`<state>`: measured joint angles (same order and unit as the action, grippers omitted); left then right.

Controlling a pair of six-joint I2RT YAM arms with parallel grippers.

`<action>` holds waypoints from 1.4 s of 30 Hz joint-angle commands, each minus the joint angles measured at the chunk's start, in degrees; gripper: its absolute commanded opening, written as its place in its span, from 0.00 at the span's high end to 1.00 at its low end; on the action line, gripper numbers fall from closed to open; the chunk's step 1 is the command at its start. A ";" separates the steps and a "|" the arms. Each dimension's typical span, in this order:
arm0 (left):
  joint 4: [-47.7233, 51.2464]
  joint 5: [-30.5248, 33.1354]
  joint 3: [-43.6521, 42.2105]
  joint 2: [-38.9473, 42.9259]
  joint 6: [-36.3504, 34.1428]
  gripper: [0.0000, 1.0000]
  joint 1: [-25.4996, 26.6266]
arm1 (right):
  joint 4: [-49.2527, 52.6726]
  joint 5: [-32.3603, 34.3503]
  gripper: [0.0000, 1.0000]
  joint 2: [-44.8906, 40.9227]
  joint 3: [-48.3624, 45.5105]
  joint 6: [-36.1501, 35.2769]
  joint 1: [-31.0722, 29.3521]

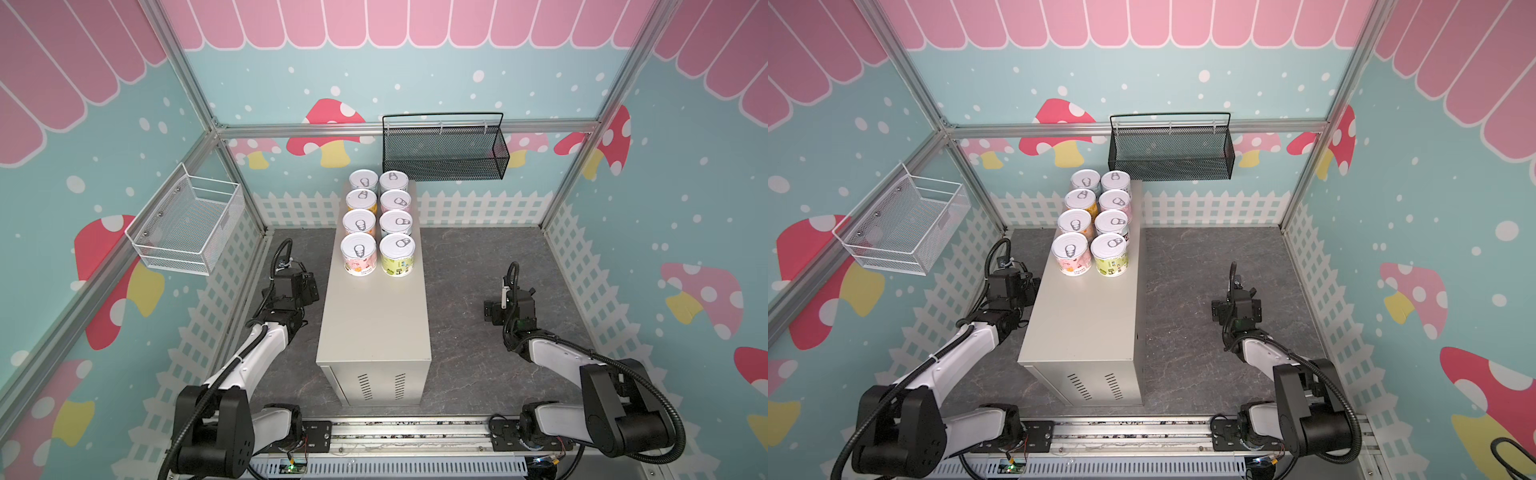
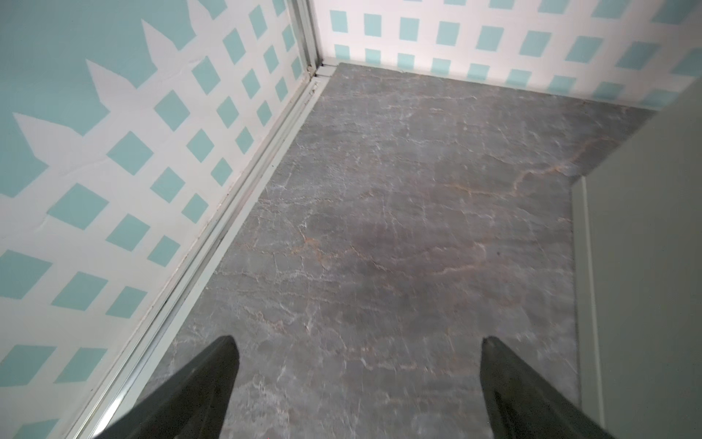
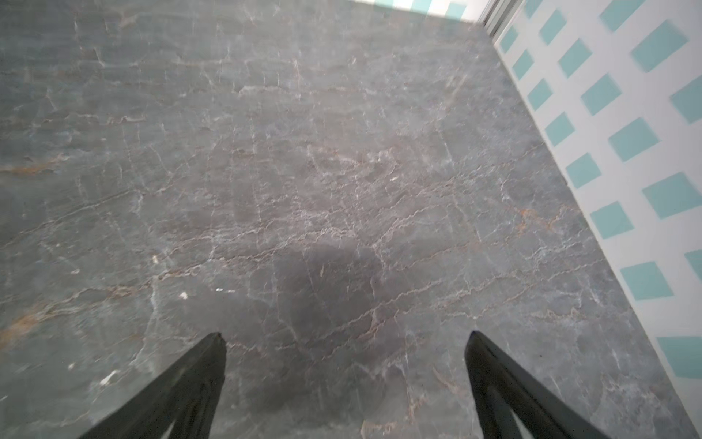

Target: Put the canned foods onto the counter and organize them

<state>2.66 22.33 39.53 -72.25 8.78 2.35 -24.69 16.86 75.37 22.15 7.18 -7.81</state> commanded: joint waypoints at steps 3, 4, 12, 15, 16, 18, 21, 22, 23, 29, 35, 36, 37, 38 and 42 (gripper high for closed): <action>-22.47 5.33 -5.95 -5.85 0.27 0.01 -0.23 | -30.13 2.37 0.01 -0.39 -8.37 -5.74 0.39; -25.18 5.45 -6.69 -7.36 0.22 0.01 -0.24 | -33.95 2.18 0.01 -0.15 -9.62 -6.52 0.36; -29.55 3.48 -3.38 -16.89 -2.60 0.01 0.92 | -43.39 2.21 0.01 5.68 -9.30 -10.29 0.37; -30.19 3.42 -3.55 -16.97 -3.05 0.01 1.31 | -51.48 3.30 0.01 10.03 -10.45 -11.93 0.34; -29.58 3.11 -3.62 -16.63 -2.99 0.01 1.52 | -46.98 2.75 0.01 8.60 -9.63 -10.44 0.60; -33.00 3.79 -5.48 -16.23 -4.49 0.01 2.60 | -51.69 2.96 0.01 10.34 -10.43 -11.57 0.74; -41.34 8.16 -9.71 -15.42 -7.18 0.01 5.83 | -50.34 2.95 0.01 9.83 -10.31 -10.84 0.82; -43.19 8.75 -10.95 -14.97 -7.05 0.01 5.91 | -51.16 2.88 0.01 10.02 -10.46 -11.27 0.84; -44.57 9.10 -11.88 -14.66 -6.78 0.01 5.89 | -49.98 2.98 0.01 9.56 -10.39 -10.68 0.80; -51.76 9.94 -16.52 -13.27 -6.27 0.01 5.90 | -52.09 0.22 0.01 9.45 -11.52 -11.75 0.79; -65.04 9.07 -22.72 -13.43 -8.93 0.01 7.83 | -60.94 -8.65 0.01 9.59 -16.79 -13.29 2.07; -66.98 9.05 -23.42 -13.89 -9.60 0.01 8.17 | -62.43 -10.70 0.01 10.12 -17.29 -13.57 2.56; -68.83 8.98 -24.14 -14.22 -10.10 0.01 8.49 | -65.28 -12.78 0.01 12.25 -17.30 -14.10 2.96; -70.04 8.83 -24.61 -14.45 -10.33 0.01 8.62 | -69.90 -12.91 0.01 14.18 -19.44 -14.55 2.89; -71.45 7.91 -25.41 -14.56 -10.36 0.00 8.70 | -67.45 -12.62 0.01 12.89 -19.49 -14.17 2.89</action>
<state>-62.61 30.83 14.76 -86.41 -0.27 10.92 -85.78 6.79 87.74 3.07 -5.41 -5.23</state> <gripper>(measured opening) 0.992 0.993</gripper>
